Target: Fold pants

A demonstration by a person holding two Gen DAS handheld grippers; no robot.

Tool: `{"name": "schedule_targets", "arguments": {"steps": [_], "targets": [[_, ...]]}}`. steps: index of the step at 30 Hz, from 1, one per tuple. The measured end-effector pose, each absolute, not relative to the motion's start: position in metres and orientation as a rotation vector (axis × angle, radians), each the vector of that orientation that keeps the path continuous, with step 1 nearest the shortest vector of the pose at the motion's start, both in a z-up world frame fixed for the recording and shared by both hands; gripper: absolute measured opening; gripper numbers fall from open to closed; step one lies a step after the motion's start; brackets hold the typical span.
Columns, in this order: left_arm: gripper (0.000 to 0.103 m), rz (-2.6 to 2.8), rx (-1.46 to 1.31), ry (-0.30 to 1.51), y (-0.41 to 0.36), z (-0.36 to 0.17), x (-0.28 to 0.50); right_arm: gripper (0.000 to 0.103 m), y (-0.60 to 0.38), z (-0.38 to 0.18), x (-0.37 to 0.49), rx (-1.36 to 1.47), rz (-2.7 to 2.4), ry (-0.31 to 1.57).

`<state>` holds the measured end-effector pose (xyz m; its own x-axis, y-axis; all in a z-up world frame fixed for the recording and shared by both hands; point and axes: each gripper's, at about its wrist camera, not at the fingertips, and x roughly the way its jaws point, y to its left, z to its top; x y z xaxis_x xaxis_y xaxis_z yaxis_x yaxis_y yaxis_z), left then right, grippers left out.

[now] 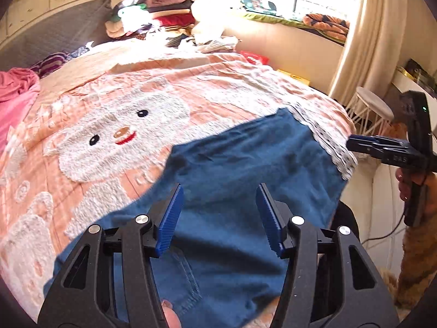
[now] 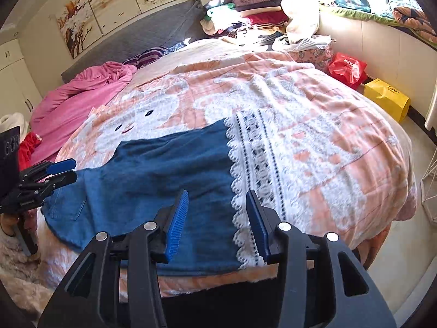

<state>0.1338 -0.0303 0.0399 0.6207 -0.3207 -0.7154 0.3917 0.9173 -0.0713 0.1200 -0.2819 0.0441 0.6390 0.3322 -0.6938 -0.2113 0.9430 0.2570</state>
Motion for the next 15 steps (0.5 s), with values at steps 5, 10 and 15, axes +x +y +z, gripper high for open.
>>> {"name": "schedule_targets", "arguments": {"steps": [5, 10, 15], "targets": [[0.048, -0.394, -0.014, 0.867, -0.017, 0.033, 0.189, 0.043, -0.313, 0.055, 0.169, 0.219, 0.284, 0.813], [0.048, -0.371, -0.042, 0.934, -0.012, 0.012, 0.220, 0.043, -0.322, 0.047, 0.221, 0.206, 0.272, 0.867], [0.048, -0.381, -0.096, 0.969, -0.006, -0.004, 0.234, 0.044, -0.315, 0.025, 0.263, 0.218, 0.319, 0.955]]}}
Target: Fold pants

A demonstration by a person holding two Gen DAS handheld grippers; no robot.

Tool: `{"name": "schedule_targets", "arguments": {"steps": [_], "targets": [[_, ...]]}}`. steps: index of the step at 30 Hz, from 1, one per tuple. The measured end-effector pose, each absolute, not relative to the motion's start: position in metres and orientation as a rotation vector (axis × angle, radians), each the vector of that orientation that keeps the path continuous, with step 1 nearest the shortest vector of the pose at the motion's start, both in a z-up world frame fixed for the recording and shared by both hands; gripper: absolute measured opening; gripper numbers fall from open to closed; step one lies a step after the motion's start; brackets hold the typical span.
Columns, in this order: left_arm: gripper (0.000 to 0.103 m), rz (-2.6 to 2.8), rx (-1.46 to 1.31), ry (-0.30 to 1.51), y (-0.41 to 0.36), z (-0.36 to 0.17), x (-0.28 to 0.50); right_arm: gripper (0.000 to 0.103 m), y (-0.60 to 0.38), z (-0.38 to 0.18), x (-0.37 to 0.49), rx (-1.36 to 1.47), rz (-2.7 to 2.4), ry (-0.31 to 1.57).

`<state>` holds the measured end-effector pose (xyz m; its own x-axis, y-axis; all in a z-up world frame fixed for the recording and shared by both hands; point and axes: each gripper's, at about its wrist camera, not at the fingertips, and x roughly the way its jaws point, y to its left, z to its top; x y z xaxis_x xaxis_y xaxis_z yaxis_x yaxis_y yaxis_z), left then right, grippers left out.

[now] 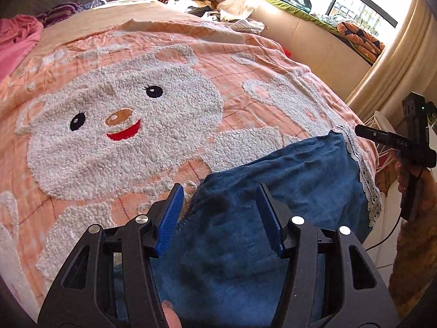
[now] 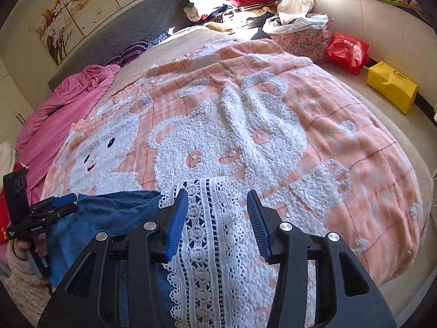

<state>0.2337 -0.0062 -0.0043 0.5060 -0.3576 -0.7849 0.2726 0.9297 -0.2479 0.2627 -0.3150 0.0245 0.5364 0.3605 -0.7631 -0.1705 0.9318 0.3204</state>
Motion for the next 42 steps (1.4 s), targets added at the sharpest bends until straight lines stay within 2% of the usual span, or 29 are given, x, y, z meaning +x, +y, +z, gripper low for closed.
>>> {"name": "schedule_targets", "arguments": {"steps": [10, 12, 16, 18, 19, 24, 26, 30, 37, 38, 40, 41, 42], "targets": [[0.047, -0.402, -0.176, 1.021, -0.001, -0.029, 0.249, 0.044, -0.304, -0.014, 0.291, 0.239, 0.392, 1.026], [0.046, -0.407, -0.182, 1.019, -0.002, -0.029, 0.251, 0.038, -0.304, -0.014, 0.289, 0.237, 0.403, 1.018], [0.029, -0.410, -0.184, 1.035, -0.008, -0.030, 0.255, 0.026, -0.305, -0.006, 0.276, 0.246, 0.449, 0.972], [0.010, -0.418, -0.175, 1.030, -0.012, -0.029, 0.254, 0.024, -0.308, 0.001, 0.267, 0.261, 0.471, 0.927], [0.006, -0.429, -0.192, 1.031, -0.013, -0.027, 0.253, 0.024, -0.310, 0.005, 0.262, 0.274, 0.482, 0.901], [0.005, -0.382, -0.164, 0.932, -0.012, -0.009, 0.246, 0.019, -0.326, 0.038, 0.251, 0.297, 0.493, 0.769], [0.005, -0.374, -0.149, 0.911, -0.015, -0.004, 0.247, 0.014, -0.329, 0.046, 0.257, 0.280, 0.470, 0.758], [0.005, -0.329, -0.125, 0.932, -0.018, -0.013, 0.255, 0.010, -0.332, 0.033, 0.277, 0.254, 0.418, 0.811], [0.011, -0.303, -0.096, 0.963, -0.017, -0.031, 0.258, 0.011, -0.337, 0.007, 0.280, 0.255, 0.343, 0.885], [0.013, -0.302, -0.096, 0.962, -0.017, -0.031, 0.257, 0.012, -0.338, 0.010, 0.275, 0.252, 0.346, 0.874], [0.017, -0.298, -0.101, 0.962, -0.015, -0.029, 0.256, 0.023, -0.339, 0.020, 0.260, 0.235, 0.339, 0.853], [0.023, -0.295, -0.101, 0.960, -0.015, -0.027, 0.254, 0.033, -0.339, 0.025, 0.251, 0.235, 0.339, 0.843], [0.027, -0.292, -0.102, 0.954, -0.013, -0.023, 0.250, 0.037, -0.339, 0.030, 0.242, 0.232, 0.343, 0.829]]}}
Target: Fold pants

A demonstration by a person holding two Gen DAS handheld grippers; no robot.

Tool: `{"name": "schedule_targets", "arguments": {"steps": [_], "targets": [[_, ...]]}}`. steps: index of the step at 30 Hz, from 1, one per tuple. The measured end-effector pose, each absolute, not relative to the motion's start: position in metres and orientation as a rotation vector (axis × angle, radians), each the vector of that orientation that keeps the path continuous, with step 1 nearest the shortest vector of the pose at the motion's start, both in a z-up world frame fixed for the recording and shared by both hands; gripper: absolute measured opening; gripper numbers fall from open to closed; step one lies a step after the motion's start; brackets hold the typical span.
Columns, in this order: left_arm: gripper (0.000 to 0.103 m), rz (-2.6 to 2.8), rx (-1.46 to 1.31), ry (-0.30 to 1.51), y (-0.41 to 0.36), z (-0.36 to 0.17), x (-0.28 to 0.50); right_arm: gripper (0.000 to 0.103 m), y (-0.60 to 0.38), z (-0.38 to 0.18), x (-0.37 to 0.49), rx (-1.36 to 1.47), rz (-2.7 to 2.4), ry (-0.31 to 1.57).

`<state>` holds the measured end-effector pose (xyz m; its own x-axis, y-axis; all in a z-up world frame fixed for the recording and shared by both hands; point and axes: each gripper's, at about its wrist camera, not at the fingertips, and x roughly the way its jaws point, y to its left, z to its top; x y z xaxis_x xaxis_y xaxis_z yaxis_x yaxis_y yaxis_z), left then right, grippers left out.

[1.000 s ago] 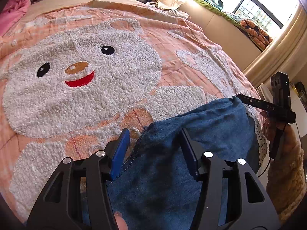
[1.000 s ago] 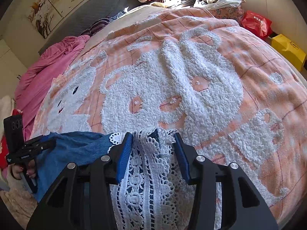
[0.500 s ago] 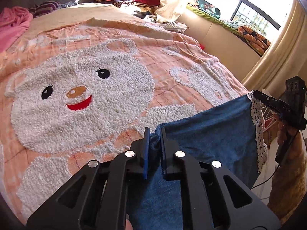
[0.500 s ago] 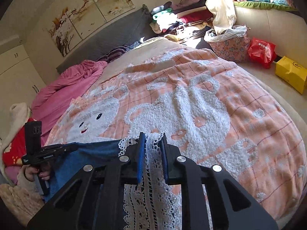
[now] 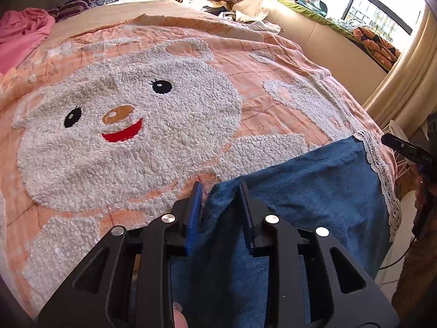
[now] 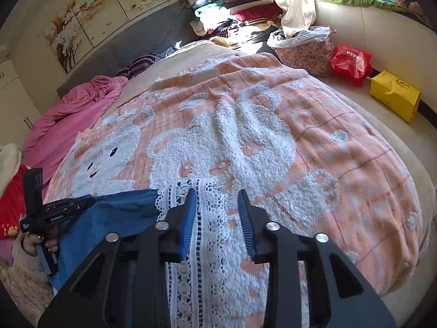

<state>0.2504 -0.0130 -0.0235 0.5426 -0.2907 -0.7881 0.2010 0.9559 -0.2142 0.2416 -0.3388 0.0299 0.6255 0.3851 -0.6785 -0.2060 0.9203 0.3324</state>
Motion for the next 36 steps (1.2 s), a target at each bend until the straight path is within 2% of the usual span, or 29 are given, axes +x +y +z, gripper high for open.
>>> {"name": "schedule_targets", "arguments": {"steps": [1, 3, 5, 8, 10, 15, 21, 26, 31, 33, 34, 35, 36], "targets": [[0.036, -0.297, -0.107, 0.944, -0.012, -0.019, 0.246, 0.037, -0.338, 0.035, 0.231, 0.224, 0.344, 0.815], [0.038, -0.304, -0.117, 0.927, -0.008, -0.010, 0.234, 0.040, -0.336, 0.042, 0.210, 0.217, 0.351, 0.801], [0.047, -0.298, -0.116, 0.914, -0.005, -0.001, 0.218, 0.044, -0.335, 0.045, 0.187, 0.220, 0.353, 0.788], [0.054, -0.313, -0.109, 0.897, -0.004, 0.010, 0.190, 0.045, -0.335, 0.042, 0.156, 0.245, 0.351, 0.783], [0.054, -0.308, -0.110, 0.884, -0.001, 0.015, 0.171, 0.049, -0.333, 0.034, 0.138, 0.263, 0.341, 0.798], [0.056, -0.255, -0.122, 0.860, 0.023, 0.026, 0.123, 0.049, -0.330, 0.015, 0.105, 0.276, 0.294, 0.826], [0.057, -0.065, -0.150, 0.853, 0.086, 0.035, 0.073, 0.049, -0.335, 0.001, 0.096, 0.270, 0.236, 0.846], [0.066, 0.056, -0.217, 0.868, 0.132, 0.031, 0.038, 0.050, -0.339, -0.012, 0.105, 0.299, 0.233, 0.869], [0.071, 0.042, -0.333, 0.921, 0.146, 0.008, 0.032, 0.052, -0.335, -0.025, 0.113, 0.351, 0.245, 0.895], [0.071, 0.050, -0.370, 0.933, 0.143, -0.002, 0.036, 0.052, -0.335, -0.025, 0.112, 0.369, 0.245, 0.892], [0.066, 0.052, -0.380, 0.931, 0.141, -0.006, 0.037, 0.052, -0.335, -0.024, 0.111, 0.376, 0.248, 0.890], [0.051, 0.056, -0.381, 0.933, 0.138, -0.010, 0.038, 0.049, -0.335, -0.024, 0.110, 0.377, 0.248, 0.891], [0.048, 0.080, -0.364, 0.941, 0.135, -0.013, 0.039, 0.041, -0.333, -0.024, 0.110, 0.369, 0.248, 0.894]]}}
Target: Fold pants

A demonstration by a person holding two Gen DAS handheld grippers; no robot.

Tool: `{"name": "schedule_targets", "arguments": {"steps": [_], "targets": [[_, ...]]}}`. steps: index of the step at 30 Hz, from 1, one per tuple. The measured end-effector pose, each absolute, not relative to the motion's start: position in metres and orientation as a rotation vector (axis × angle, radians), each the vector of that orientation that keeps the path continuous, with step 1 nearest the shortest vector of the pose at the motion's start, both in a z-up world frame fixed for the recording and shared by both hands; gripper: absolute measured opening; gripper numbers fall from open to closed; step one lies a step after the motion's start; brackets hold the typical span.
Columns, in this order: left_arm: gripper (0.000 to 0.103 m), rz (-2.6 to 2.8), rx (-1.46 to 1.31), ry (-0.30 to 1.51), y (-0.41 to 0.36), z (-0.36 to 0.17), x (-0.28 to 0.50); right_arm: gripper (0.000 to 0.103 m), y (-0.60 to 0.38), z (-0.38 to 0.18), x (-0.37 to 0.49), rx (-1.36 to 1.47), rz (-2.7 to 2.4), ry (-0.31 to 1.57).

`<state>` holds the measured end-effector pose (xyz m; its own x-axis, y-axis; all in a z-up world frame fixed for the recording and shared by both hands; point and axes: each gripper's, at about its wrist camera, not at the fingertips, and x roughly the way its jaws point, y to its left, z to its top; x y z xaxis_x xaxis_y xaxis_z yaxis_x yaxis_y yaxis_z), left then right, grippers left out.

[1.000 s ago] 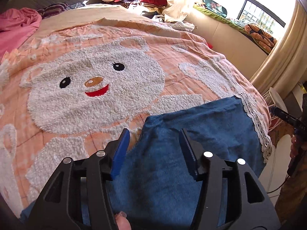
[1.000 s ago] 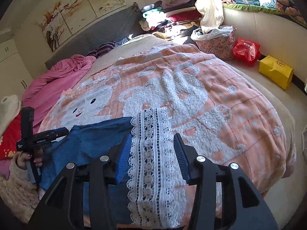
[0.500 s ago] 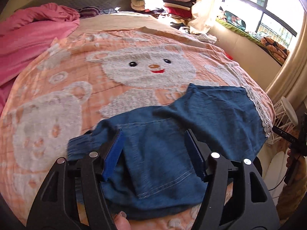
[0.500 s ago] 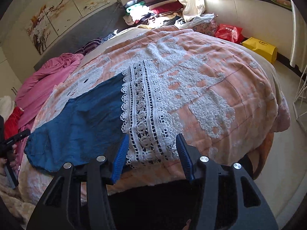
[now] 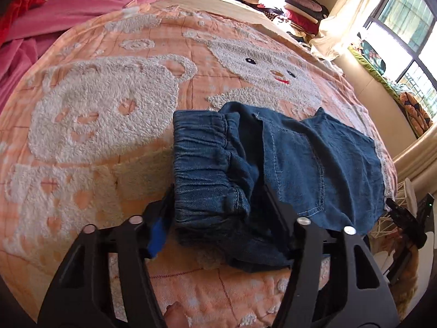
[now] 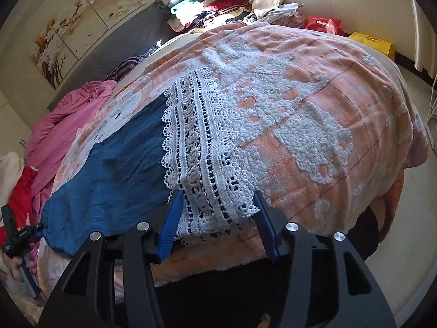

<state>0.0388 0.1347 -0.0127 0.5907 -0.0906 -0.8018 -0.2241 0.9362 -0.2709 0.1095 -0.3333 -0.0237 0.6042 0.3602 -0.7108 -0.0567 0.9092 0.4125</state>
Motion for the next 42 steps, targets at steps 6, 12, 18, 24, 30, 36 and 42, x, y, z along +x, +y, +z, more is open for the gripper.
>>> {"name": "schedule_targets", "arguments": {"steps": [6, 12, 18, 24, 30, 36, 42], "targets": [[0.037, 0.086, -0.290, 0.908, 0.139, 0.003, 0.027, 0.025, -0.326, -0.006, 0.096, 0.295, 0.256, 0.839], [0.039, 0.084, -0.235, 0.956, 0.139, -0.013, 0.027, 0.025, -0.333, -0.018, 0.095, 0.293, 0.215, 0.873], [0.052, 0.097, -0.213, 0.946, 0.141, -0.015, 0.029, 0.039, -0.337, -0.031, 0.097, 0.295, 0.167, 0.891], [0.057, 0.086, -0.229, 0.904, 0.150, 0.005, 0.021, 0.044, -0.333, -0.022, 0.092, 0.244, 0.126, 0.895], [0.061, 0.112, -0.202, 0.804, 0.157, 0.043, 0.012, 0.050, -0.333, 0.005, 0.079, 0.204, 0.100, 0.837], [0.063, 0.022, -0.200, 0.754, 0.130, 0.057, 0.029, 0.052, -0.306, 0.029, 0.072, 0.170, 0.174, 0.786], [0.064, -0.152, -0.169, 0.759, 0.071, 0.050, 0.060, 0.053, -0.254, 0.041, 0.078, 0.103, 0.298, 0.766]]}}
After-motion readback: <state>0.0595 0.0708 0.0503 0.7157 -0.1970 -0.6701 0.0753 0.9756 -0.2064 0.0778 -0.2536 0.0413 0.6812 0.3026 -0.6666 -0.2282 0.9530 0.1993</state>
